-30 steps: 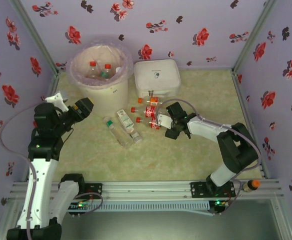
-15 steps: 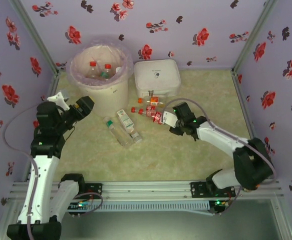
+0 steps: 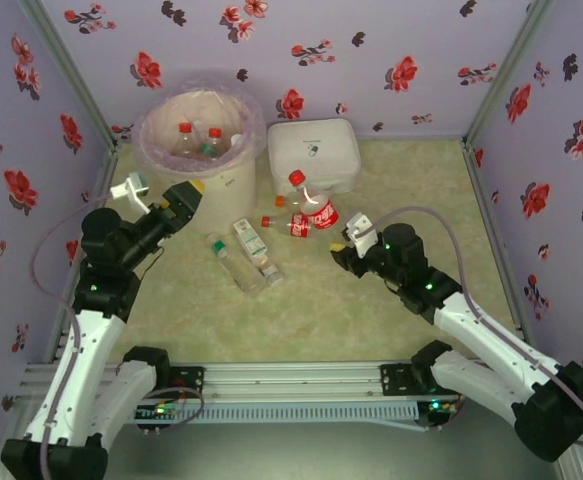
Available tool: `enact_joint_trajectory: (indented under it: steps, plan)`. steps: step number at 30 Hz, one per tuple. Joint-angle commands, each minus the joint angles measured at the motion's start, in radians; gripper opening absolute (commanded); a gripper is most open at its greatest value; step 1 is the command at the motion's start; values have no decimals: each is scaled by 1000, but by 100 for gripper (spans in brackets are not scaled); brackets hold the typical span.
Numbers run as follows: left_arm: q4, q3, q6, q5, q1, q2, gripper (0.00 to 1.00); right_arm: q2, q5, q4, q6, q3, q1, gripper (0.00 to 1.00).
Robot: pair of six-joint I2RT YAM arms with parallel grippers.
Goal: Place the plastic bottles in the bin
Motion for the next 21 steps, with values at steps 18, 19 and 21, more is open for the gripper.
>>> enact_joint_trajectory:
  steps: [18,19,21]
  plan:
    - [117,186,358,-246,-511,359,88,17,67,120,187,20,287,26]
    - [118,185,352,-257,-512,355,82,18,69,125,191,14,288,26]
    - [109,181,348,-275,-512,343,70,15,74,130,196,4,289,26]
